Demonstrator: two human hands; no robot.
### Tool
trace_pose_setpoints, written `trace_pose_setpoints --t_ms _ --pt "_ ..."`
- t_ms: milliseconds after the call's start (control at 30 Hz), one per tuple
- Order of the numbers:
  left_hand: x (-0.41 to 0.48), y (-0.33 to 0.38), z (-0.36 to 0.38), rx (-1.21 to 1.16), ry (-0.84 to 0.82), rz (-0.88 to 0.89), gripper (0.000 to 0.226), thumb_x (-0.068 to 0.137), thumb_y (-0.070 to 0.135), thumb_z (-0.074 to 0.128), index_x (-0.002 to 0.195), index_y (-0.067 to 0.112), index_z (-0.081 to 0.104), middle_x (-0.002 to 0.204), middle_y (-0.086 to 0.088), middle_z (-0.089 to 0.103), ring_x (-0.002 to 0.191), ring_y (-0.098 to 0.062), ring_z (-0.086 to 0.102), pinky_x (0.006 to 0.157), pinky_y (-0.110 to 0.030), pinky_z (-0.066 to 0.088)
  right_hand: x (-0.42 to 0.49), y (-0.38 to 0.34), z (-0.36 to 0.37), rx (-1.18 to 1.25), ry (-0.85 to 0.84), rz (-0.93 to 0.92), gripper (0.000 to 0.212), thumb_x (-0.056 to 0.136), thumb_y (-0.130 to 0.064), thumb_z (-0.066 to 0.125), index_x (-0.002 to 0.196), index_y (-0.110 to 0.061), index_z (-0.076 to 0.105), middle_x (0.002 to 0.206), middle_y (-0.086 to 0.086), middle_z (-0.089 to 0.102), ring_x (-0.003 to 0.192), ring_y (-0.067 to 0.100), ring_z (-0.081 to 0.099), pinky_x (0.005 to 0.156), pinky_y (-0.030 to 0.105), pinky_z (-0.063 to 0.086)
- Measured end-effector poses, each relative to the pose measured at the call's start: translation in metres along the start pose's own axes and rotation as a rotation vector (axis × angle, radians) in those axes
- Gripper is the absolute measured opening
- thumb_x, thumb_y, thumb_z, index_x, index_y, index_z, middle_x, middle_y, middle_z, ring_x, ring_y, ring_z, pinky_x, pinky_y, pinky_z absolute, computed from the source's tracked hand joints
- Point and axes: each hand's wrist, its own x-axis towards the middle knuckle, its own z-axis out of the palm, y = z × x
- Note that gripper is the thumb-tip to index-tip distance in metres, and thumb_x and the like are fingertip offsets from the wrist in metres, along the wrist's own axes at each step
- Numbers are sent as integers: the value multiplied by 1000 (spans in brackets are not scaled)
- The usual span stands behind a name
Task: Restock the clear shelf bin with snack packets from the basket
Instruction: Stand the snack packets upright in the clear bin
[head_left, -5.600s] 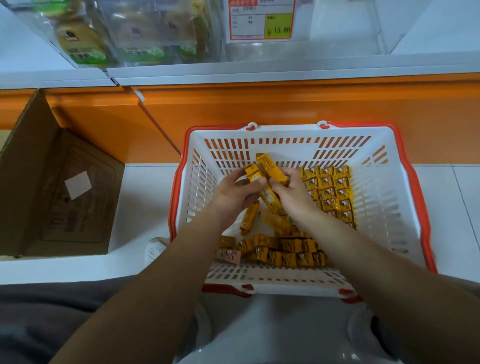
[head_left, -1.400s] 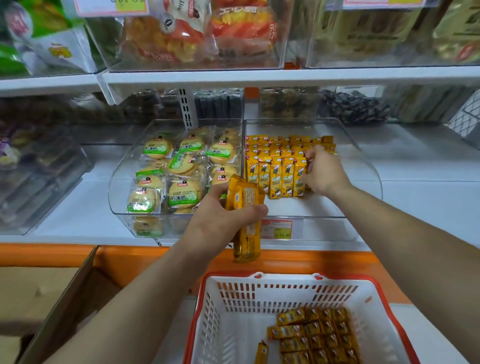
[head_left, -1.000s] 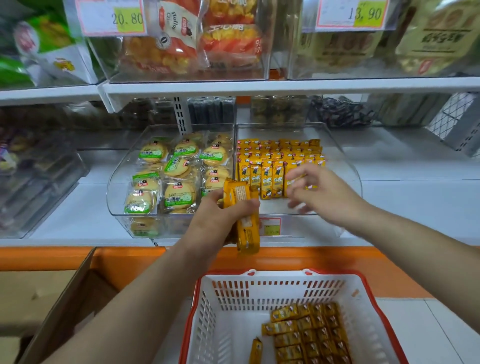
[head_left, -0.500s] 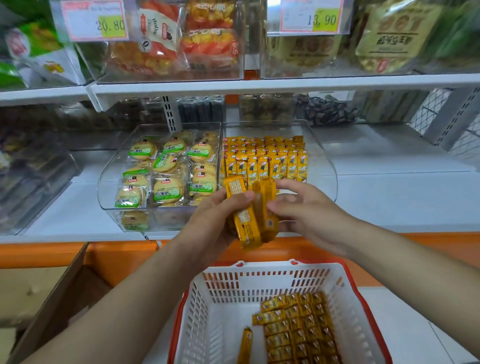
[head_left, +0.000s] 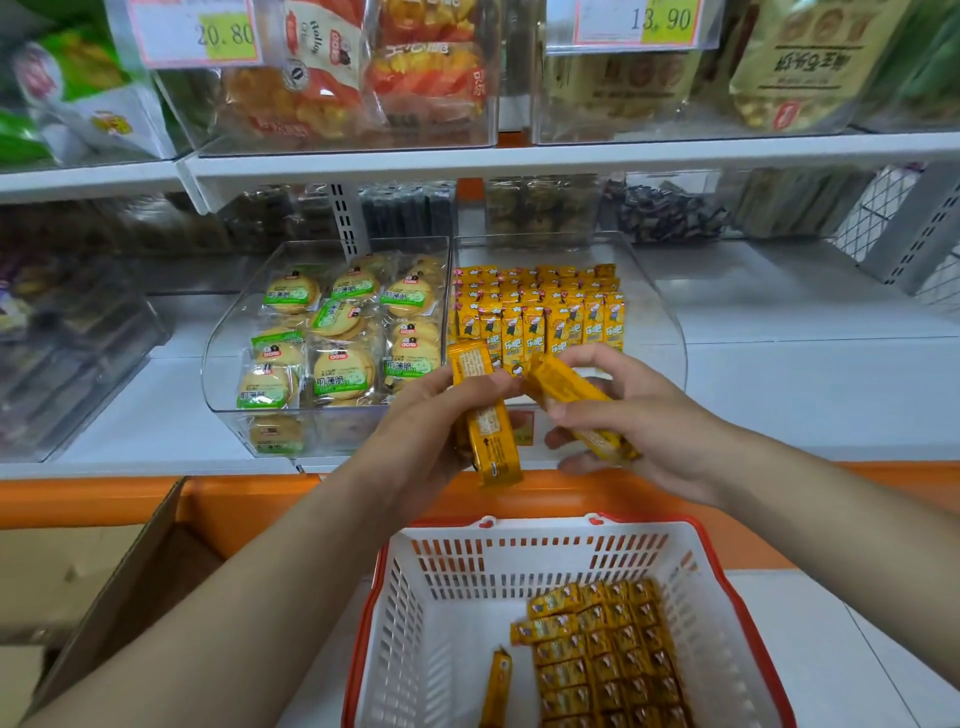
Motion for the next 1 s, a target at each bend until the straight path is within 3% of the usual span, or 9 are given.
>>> trace_pose_setpoints --t_ms 133,200,267,367,433,500,667,833,1000 --pt "-2 -1 2 -30 -5 10 63 72 32 75 125 0 64 116 -15 75 98 -28 76 69 -36 62 2 1 4 -287 81 -115 39 75 -26 85 99 -32 55 91 -4 62 68 14 64 56 29 51" --pt "-2 -2 3 -49 16 8 61 73 29 75 125 -1 63 114 -20 74 95 -28 77 63 -34 62 5 1 5 -274 86 -148 21 76 -34 76 89 -34 60 88 -3 57 78 15 60 69 30 48" --pt "0 -3 2 -74 25 14 55 74 26 75 121 0 63 115 -21 74 97 -30 76 63 -32 61 7 2 7 -162 61 -139 11 75 -26 66 84 -32 64 86 4 53 82 23 54 71 33 44" --pt "2 -3 -1 -101 10 29 47 75 25 74 115 4 65 116 -17 75 103 -33 75 67 -32 62 7 3 5 -128 43 -118 28 71 -20 72 95 -34 67 101 5 60 93 21 61 75 31 47" --pt "2 -3 -3 -102 -5 34 51 76 26 74 121 3 64 115 -16 75 102 -31 75 68 -31 62 7 4 0 -80 10 -75 53 67 -17 84 111 -40 66 120 5 61 114 19 62 89 33 51" --pt "2 -3 -4 -98 -11 37 54 76 26 75 123 3 63 111 -14 77 97 -28 76 68 -31 62 6 4 -4 -25 -40 -37 74 64 -13 89 127 -40 61 125 11 61 117 25 64 97 36 50" --pt "3 -2 -4 -91 -13 38 52 75 26 76 120 4 64 109 -13 77 96 -29 77 66 -32 62 5 2 -3 -45 -41 -46 76 59 -18 85 129 -29 59 118 19 68 107 26 69 89 29 52" --pt "5 0 -6 -61 15 66 55 69 30 79 116 5 64 111 -10 77 100 -30 76 67 -34 62 3 -9 -8 -183 -111 -30 79 63 -22 87 129 -51 55 124 6 58 108 15 62 85 29 49" --pt "7 6 -12 10 61 82 62 70 27 79 124 5 60 113 -11 77 97 -30 77 67 -40 63 20 -31 -32 -286 166 -150 46 68 -15 86 108 -21 64 93 4 70 73 21 67 64 32 54"
